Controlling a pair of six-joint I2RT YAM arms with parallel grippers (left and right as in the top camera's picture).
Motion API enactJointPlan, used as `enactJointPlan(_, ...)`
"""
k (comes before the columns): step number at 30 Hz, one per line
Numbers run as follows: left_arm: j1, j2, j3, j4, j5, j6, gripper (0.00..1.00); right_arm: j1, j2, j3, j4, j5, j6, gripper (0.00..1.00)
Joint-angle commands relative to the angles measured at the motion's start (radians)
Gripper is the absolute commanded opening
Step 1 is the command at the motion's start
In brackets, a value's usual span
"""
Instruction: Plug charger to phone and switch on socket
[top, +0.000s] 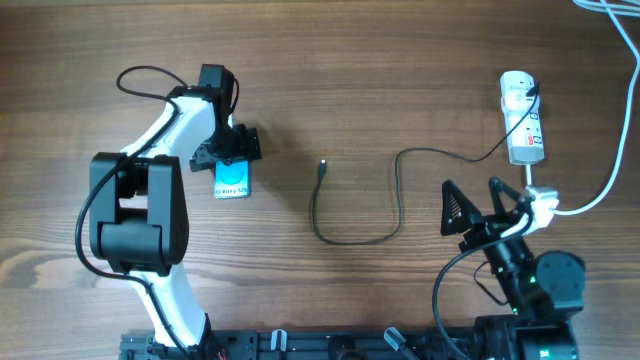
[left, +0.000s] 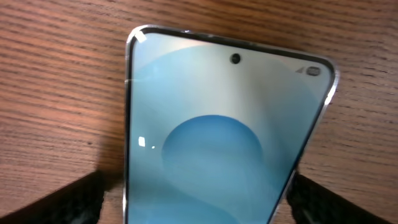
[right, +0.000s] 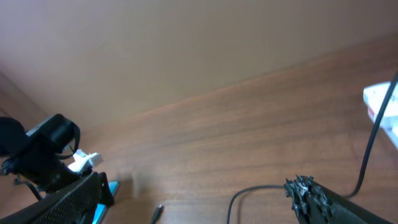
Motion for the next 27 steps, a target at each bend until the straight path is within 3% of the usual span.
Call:
enactJointPlan(1, -0.003, 0.098, -0.073, -0.009, -0.033, 0.009, 1.00, 0.003, 0.142, 0.114, -0.041, -0.029, -0.072, 1.00)
enactJointPlan(8, -0.003, 0.098, -0.073, -0.012, -0.032, 0.009, 0.87, 0.003, 0.365, 0.181, -0.048, -0.193, -0.072, 1.00)
enactJointPlan(16, -0.003, 0.093, -0.058, -0.028, -0.032, 0.009, 0.78, 0.003, 0.591, 0.333, -0.205, -0.246, -0.115, 1.00)
enactJointPlan(20, -0.003, 0.075, -0.045, -0.043, -0.032, 0.009, 0.72, 0.003, 0.610, 0.345, -0.161, -0.313, -0.039, 1.00)
enactJointPlan(27, -0.003, 0.030, -0.045, -0.043, -0.011, 0.009, 0.72, 0.003, 0.611, 0.345, -0.171, -0.338, -0.044, 1.00)
